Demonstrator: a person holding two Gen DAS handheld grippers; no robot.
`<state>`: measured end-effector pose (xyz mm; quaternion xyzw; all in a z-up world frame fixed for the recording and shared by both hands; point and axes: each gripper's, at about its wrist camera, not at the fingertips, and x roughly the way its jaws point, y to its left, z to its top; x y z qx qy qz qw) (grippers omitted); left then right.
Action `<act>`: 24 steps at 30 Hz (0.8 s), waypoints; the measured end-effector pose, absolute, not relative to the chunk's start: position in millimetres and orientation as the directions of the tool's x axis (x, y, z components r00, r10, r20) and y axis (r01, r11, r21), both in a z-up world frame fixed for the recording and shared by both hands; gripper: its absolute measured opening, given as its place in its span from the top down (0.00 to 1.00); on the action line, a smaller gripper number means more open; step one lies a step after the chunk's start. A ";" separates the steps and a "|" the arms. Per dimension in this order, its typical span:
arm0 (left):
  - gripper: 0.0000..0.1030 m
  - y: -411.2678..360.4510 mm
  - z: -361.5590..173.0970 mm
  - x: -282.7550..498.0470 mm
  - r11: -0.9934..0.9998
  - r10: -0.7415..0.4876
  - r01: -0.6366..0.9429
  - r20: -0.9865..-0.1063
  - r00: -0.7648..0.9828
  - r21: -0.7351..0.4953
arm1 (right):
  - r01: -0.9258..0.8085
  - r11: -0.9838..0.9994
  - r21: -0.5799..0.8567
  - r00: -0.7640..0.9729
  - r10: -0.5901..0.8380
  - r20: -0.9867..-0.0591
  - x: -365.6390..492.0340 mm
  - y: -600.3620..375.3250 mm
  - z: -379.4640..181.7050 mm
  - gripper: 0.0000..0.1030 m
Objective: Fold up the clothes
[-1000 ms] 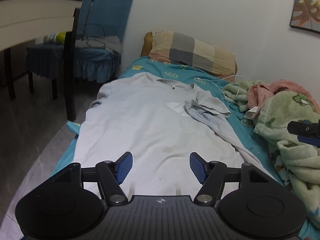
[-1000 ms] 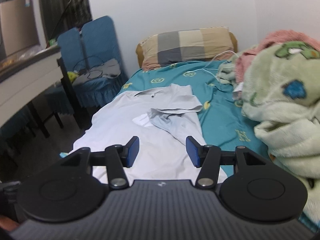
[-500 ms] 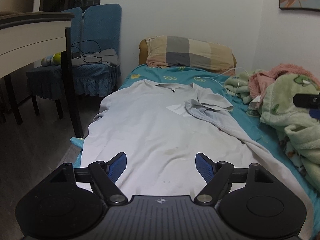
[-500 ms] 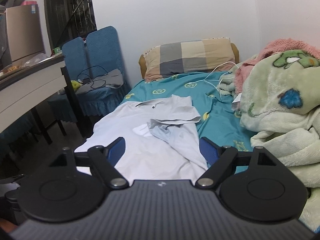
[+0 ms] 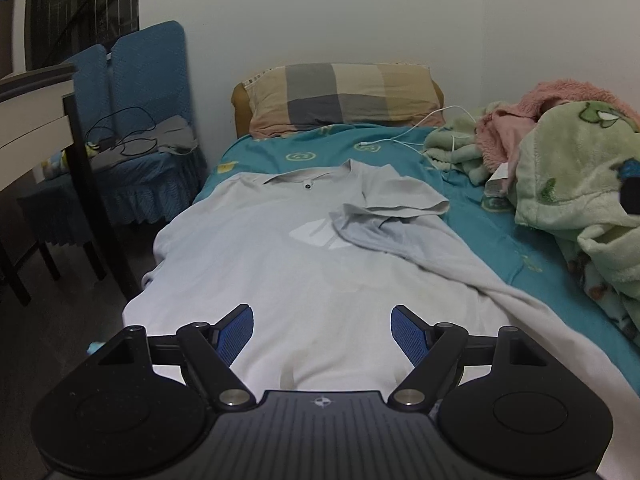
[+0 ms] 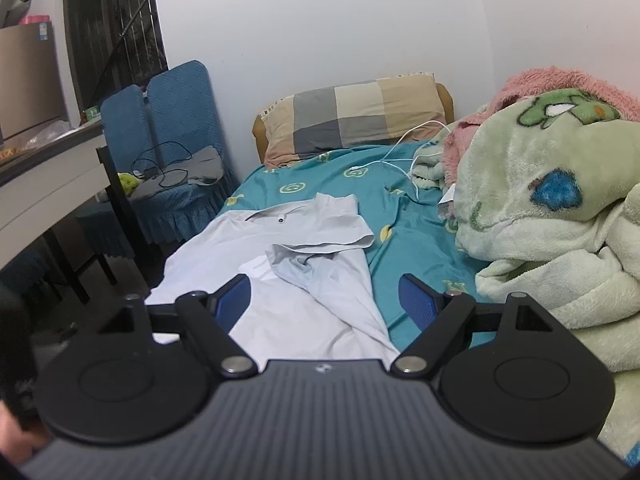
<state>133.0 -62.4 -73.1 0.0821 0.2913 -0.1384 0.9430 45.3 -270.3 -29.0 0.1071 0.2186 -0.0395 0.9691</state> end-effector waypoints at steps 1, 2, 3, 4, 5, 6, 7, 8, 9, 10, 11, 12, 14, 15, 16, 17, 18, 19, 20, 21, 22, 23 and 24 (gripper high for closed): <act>0.24 -68.7 -75.5 140.5 0.946 -0.214 0.315 -0.573 0.791 0.081 | 0.127 0.975 0.185 0.900 -0.035 -0.434 46.4 -270.8 -29.9 0.20; 0.24 -75.3 -78.6 147.8 0.942 -0.215 0.323 -0.575 0.790 0.091 | 0.131 0.975 0.182 0.899 -0.039 -0.436 47.4 -271.8 -30.7 0.20; 0.24 -81.9 -81.9 155.5 0.938 -0.216 0.331 -0.578 0.787 0.100 | 0.136 0.974 0.181 0.898 -0.043 -0.439 48.7 -273.3 -31.8 0.20; 0.25 -88.9 -85.8 164.0 0.934 -0.218 0.342 -0.585 0.781 0.108 | 0.141 0.973 0.182 0.895 -0.047 -0.443 50.2 -275.1 -32.9 0.20; 0.26 -96.4 -90.3 172.9 0.929 -0.219 0.351 -0.591 0.776 0.116 | 0.147 0.972 0.182 0.893 -0.051 -0.447 51.7 -276.8 -34.1 0.20; 0.26 -103.2 -94.3 181.8 0.926 -0.217 0.356 -0.594 0.775 0.127 | 0.152 0.971 0.185 0.891 -0.054 -0.450 53.0 -279.1 -35.3 0.20; 0.26 -109.9 -98.1 190.5 0.923 -0.214 0.361 -0.594 0.775 0.137 | 0.158 0.969 0.189 0.890 -0.057 -0.453 54.1 -281.8 -36.4 0.20; 0.26 -116.5 -101.8 199.5 0.919 -0.213 0.365 -0.595 0.775 0.147 | 0.167 0.966 0.196 0.888 -0.062 -0.455 55.1 -285.0 -37.8 0.20; 0.26 -122.9 -105.1 209.6 0.917 -0.212 0.368 -0.594 0.776 0.155 | 0.181 0.962 0.206 0.886 -0.068 -0.459 56.3 -289.0 -39.5 0.20; 0.26 -129.3 -108.4 219.7 0.914 -0.211 0.372 -0.593 0.777 0.162 | 0.196 0.956 0.218 0.883 -0.075 -0.464 57.8 -293.2 -41.1 0.20; 0.26 -135.9 -111.3 230.0 0.910 -0.210 0.376 -0.591 0.779 0.173 | 0.211 0.950 0.228 0.879 -0.082 -0.469 59.2 -297.3 -42.8 0.20; 0.27 -143.3 -113.0 240.8 0.905 -0.208 0.380 -0.584 0.785 0.189 | 0.229 0.944 0.237 0.875 -0.093 -0.476 60.8 -301.3 -44.7 0.20; 0.27 -158.6 -115.7 262.4 0.893 -0.212 0.393 -0.566 0.796 0.219 | 0.271 0.930 0.249 0.863 -0.120 -0.491 64.3 -308.4 -48.7 0.20; 0.27 -165.9 -117.4 273.1 0.886 -0.216 0.402 -0.559 0.800 0.233 | 0.289 0.923 0.256 0.858 -0.131 -0.497 66.3 -311.8 -51.0 0.20; 0.27 -173.1 -119.1 283.6 0.878 -0.221 0.410 -0.553 0.804 0.245 | 0.304 0.916 0.263 0.854 -0.140 -0.501 68.7 -315.3 -53.5 0.20; 0.27 -179.4 -121.3 293.2 0.871 -0.231 0.422 -0.548 0.804 0.251 | 0.320 0.908 0.270 0.850 -0.149 -0.505 71.0 -318.8 -56.0 0.20; 0.27 -186.0 -124.2 302.0 0.861 -0.248 0.441 -0.546 0.800 0.254 | 0.336 0.901 0.275 0.844 -0.159 -0.512 73.6 -322.0 -58.8 0.20; 0.27 -193.6 -127.3 310.1 0.848 -0.265 0.462 -0.546 0.795 0.260 | 0.354 0.893 0.277 0.836 -0.169 -0.522 76.4 -325.1 -61.9 0.20; 0.27 -201.4 -130.8 317.4 0.835 -0.281 0.481 -0.543 0.791 0.269 | 0.370 0.886 0.281 0.829 -0.178 -0.530 79.2 -328.1 -64.6 0.20; 0.27 -209.4 -134.7 324.5 0.820 -0.295 0.500 -0.542 0.787 0.279 | 0.381 0.880 0.285 0.825 -0.185 -0.534 81.5 -330.4 -66.8 0.20; 0.27 -217.7 -139.8 331.2 0.803 -0.308 0.520 -0.545 0.780 0.290 | 0.388 0.875 0.289 0.824 -0.189 -0.535 83.6 -332.2 -68.8 0.20; 0.27 -226.2 -145.2 337.8 0.784 -0.318 0.540 -0.551 0.772 0.304 | 0.394 0.872 0.291 0.822 -0.192 -0.536 86.0 -333.6 -70.7 0.20; 0.27 -235.1 -151.8 343.6 0.762 -0.318 0.559 -0.562 0.763 0.328 | 0.400 0.869 0.292 0.819 -0.197 -0.539 88.7 -334.7 -72.7 0.20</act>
